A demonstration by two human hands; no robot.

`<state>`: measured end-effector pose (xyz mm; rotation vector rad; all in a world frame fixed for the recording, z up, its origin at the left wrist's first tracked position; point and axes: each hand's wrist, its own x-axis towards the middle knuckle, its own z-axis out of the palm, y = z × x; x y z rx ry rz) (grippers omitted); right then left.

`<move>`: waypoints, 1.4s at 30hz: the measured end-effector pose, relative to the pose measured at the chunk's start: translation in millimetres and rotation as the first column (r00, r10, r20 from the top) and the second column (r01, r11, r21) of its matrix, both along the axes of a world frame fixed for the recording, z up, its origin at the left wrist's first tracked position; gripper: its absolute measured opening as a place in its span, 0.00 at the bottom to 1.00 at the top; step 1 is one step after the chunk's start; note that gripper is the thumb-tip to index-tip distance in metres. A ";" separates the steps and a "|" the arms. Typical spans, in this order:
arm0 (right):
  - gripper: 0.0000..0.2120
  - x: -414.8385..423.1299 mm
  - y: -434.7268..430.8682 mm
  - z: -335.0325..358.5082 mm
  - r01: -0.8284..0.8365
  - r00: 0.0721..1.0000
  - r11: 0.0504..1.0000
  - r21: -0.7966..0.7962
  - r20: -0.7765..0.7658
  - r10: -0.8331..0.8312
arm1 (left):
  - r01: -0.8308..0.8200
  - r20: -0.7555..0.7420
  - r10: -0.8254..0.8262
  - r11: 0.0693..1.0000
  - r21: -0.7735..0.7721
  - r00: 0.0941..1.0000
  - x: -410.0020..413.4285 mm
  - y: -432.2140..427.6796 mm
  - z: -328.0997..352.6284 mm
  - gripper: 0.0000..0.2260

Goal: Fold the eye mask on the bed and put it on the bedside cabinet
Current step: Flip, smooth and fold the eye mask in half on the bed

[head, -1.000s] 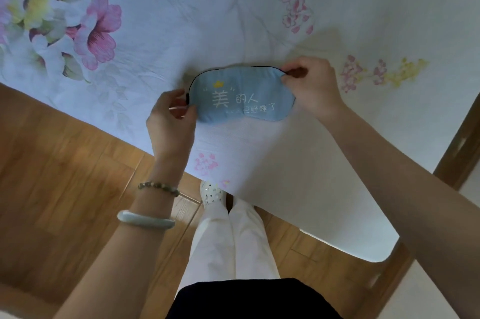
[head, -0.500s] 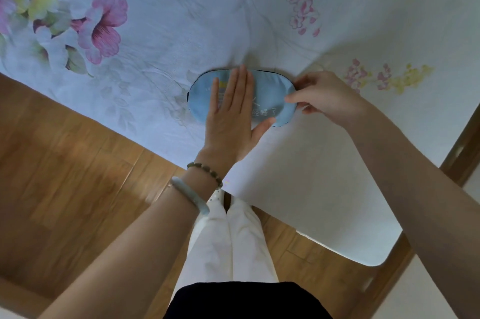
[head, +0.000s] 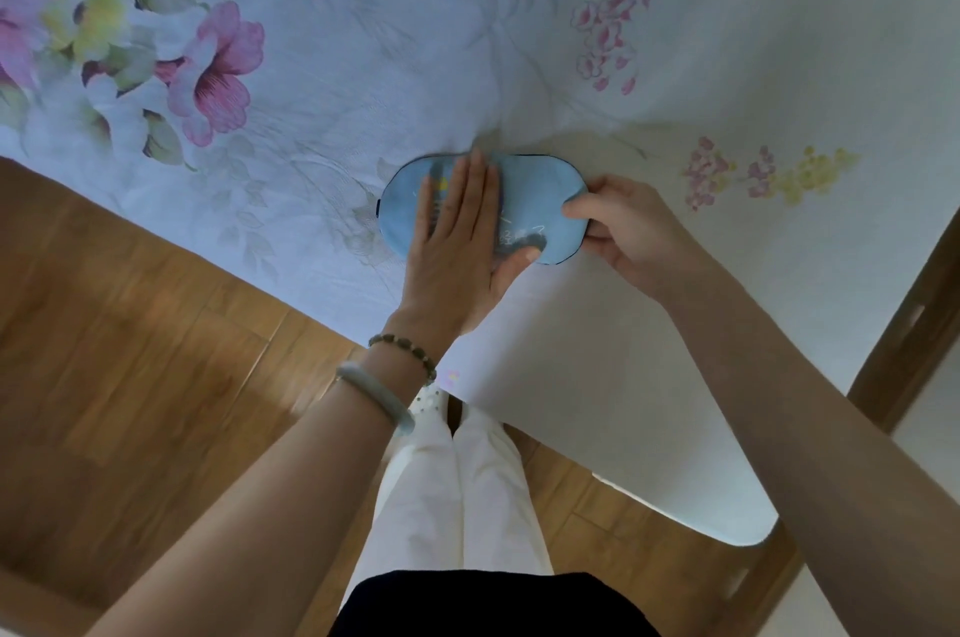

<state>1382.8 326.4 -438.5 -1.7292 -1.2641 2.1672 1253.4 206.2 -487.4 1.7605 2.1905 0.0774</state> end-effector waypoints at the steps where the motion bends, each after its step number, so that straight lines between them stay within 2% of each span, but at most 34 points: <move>1: 0.06 -1.5 -3.2 0.1 0.005 0.999 1.000 -0.015 -0.041 -0.006 | -0.020 0.016 0.020 0.999 0.034 1.000 -3.8 -8.1 3.2 0.36; 3: 0.04 -7.3 -11.2 0.4 -0.011 0.993 1.000 -0.016 -0.117 0.009 | -0.099 0.042 0.096 0.992 0.082 0.995 -13.7 -28.5 9.4 0.34; 5: 0.08 -17.9 -21.2 1.6 -0.021 0.985 1.000 0.006 -0.168 0.022 | -0.181 0.055 0.177 0.980 0.084 0.983 -25.1 -48.8 14.6 0.34; 9: 0.11 -39.7 -47.1 3.4 -0.113 0.977 0.980 0.166 -0.160 0.140 | -0.208 0.118 0.204 0.978 0.020 0.972 -46.2 -71.2 18.7 0.36; 11: 0.15 -45.5 -60.0 3.1 -0.218 0.964 0.940 0.262 -0.096 0.250 | -0.187 0.119 0.186 0.982 -0.004 0.975 -53.3 -76.0 18.2 0.37; 14: 0.25 -50.9 -72.7 0.6 -0.440 0.890 0.794 0.419 0.081 0.450 | -0.164 0.160 0.162 0.986 0.000 0.974 -57.2 -77.6 18.4 0.37; 16: 0.29 -55.9 -78.5 -0.7 -0.533 0.837 0.683 0.499 0.193 0.512 | -0.135 0.183 0.127 0.990 0.033 0.975 -57.1 -75.7 19.2 0.36; 17: 0.30 -58.6 -81.2 -2.4 -0.575 0.806 0.611 0.544 0.251 0.535 | -0.112 0.174 0.100 0.992 0.057 0.980 -56.7 -74.4 19.0 0.35; 19: 0.31 -63.1 -88.1 -9.6 -0.704 0.688 0.407 0.582 0.417 0.594 | -0.059 0.119 0.049 0.995 0.080 0.992 -56.1 -71.6 17.1 0.35; 21: 0.32 -65.1 -95.2 -20.7 -0.813 0.548 0.214 0.542 0.587 0.596 | -0.007 0.069 0.004 0.999 0.045 0.998 -57.4 -70.0 13.0 0.35; 22: 0.32 -65.0 -97.6 -24.9 -0.840 0.503 0.153 0.520 0.642 0.578 | 0.014 0.059 -0.015 1.000 0.016 0.998 -59.0 -70.3 10.6 0.35; 26: 0.31 -61.6 -100.3 -36.3 -0.885 0.396 -0.014 0.466 0.768 0.504 | 0.069 0.069 -0.064 0.995 -0.068 0.996 -66.9 -73.1 -0.2 0.36; 28: 0.32 -61.0 -100.7 -40.0 -0.902 0.353 -0.046 0.429 0.796 0.491 | 0.100 0.067 -0.094 0.990 -0.099 0.993 -69.8 -72.2 -4.4 0.36; 30: 0.32 -62.4 -100.2 -42.1 -0.903 0.351 -0.046 0.428 0.793 0.498 | 0.116 0.062 -0.109 0.985 -0.129 0.992 -71.4 -70.2 -4.5 0.36; 32: 0.31 -63.3 -94.7 -40.5 -0.856 0.437 0.000 0.517 0.724 0.533 | 0.096 0.073 -0.087 0.986 -0.133 0.994 -72.1 -68.5 0.1 0.34; 33: 0.31 -63.3 -90.5 -37.2 -0.794 0.540 0.099 0.600 0.620 0.569 | 0.073 0.095 -0.062 0.990 -0.119 0.994 -71.7 -67.7 3.9 0.33; 34: 0.29 -62.8 -85.6 -32.4 -0.685 0.679 0.273 0.676 0.456 0.575 | 0.042 0.131 -0.029 0.995 -0.095 0.991 -70.3 -66.9 8.3 0.32; 35: 0.26 -61.5 -80.8 -28.9 -0.529 0.817 0.470 0.706 0.275 0.506 | -0.004 0.180 0.016 0.998 -0.067 0.984 -68.6 -65.6 12.7 0.30; 36: 0.24 -59.7 -76.3 -26.5 -0.362 0.918 0.624 0.692 0.149 0.368 | -0.067 0.231 0.076 0.997 -0.046 0.970 -66.3 -64.0 16.5 0.28; 37: 0.22 -59.1 -71.6 -24.3 -0.220 0.973 0.729 0.648 0.093 0.211 | -0.144 0.275 0.147 0.989 -0.031 0.950 -63.6 -61.7 19.7 0.25; 39: 0.19 -61.1 -62.6 -24.6 -0.049 0.994 0.852 0.521 0.110 -0.010 | -0.313 0.338 0.300 0.950 -0.016 0.892 -58.0 -54.4 23.9 0.20; 42: 0.17 -67.2 -52.3 -29.9 0.115 0.985 0.960 0.256 0.092 -0.143 | -0.484 0.368 0.464 0.874 -0.041 0.806 -49.6 -41.3 27.0 0.17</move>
